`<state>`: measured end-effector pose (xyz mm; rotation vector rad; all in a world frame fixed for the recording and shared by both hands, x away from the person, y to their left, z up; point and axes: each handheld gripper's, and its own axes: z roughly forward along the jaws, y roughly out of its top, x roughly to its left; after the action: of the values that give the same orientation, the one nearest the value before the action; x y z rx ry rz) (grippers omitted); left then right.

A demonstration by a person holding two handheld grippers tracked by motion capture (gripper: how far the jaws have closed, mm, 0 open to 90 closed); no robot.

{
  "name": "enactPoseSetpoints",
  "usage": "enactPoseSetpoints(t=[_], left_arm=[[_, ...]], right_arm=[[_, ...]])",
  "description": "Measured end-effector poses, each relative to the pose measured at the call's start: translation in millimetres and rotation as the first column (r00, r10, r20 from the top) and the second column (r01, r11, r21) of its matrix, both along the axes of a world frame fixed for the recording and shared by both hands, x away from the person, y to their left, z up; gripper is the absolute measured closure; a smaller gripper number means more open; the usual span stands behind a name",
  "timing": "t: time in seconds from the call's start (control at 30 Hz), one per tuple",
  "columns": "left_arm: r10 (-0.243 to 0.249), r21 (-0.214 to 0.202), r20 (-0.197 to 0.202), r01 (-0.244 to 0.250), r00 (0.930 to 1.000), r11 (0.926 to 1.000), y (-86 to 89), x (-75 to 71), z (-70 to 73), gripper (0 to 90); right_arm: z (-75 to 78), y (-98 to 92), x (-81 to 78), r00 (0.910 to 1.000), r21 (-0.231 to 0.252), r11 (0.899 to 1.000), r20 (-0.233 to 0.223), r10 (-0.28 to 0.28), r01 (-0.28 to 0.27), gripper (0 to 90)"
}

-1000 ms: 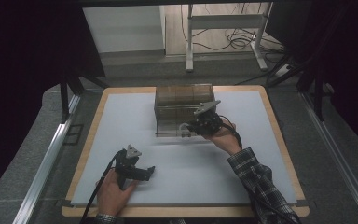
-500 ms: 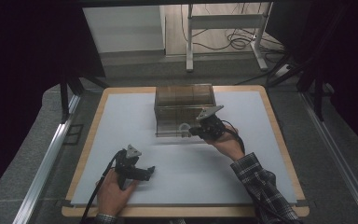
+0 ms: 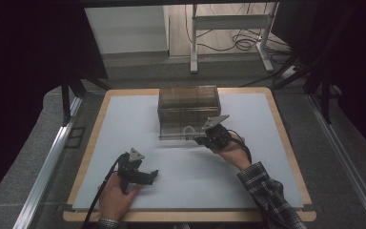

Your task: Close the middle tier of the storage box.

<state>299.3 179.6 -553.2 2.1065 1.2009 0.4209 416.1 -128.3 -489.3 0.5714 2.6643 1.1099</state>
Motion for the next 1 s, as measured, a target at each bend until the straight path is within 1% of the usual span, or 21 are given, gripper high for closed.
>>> enactPoseSetpoints(t=[0.23, 0.3, 0.63, 0.83, 1.0], left_arm=[[0.000, 0.001, -0.002, 0.000, 1.0000, 1.0000, 0.0, 0.0, 0.2, 0.0], [0.000, 0.001, -0.002, 0.000, 1.0000, 1.0000, 0.0, 0.0, 0.2, 0.0], [0.000, 0.001, -0.001, 0.000, 1.0000, 1.0000, 0.0, 0.0, 0.2, 0.0], [0.000, 0.001, -0.001, 0.000, 1.0000, 1.0000, 0.0, 0.0, 0.2, 0.0], [0.000, 0.001, -0.001, 0.000, 1.0000, 1.0000, 0.0, 0.0, 0.2, 0.0]], right_arm=[[-10.2, -1.5, 0.6, 0.9999, -0.005, 1.000, -0.007, -0.007, 0.007, 88.2], [-13.0, -1.4, 1.5, 1.0000, -0.009, 1.000, -0.002, -0.009, 0.009, 88.2], [-23.7, 3.7, 7.8, 0.9997, -0.012, 1.000, -0.015, -0.018, 0.018, 88.2], [-26.6, 5.3, 9.7, 0.9997, -0.009, 1.000, -0.011, -0.021, 0.021, 88.1], [-26.0, 5.7, 10.6, 0.9997, -0.001, 1.000, 0.000, -0.022, 0.022, 88.2]])
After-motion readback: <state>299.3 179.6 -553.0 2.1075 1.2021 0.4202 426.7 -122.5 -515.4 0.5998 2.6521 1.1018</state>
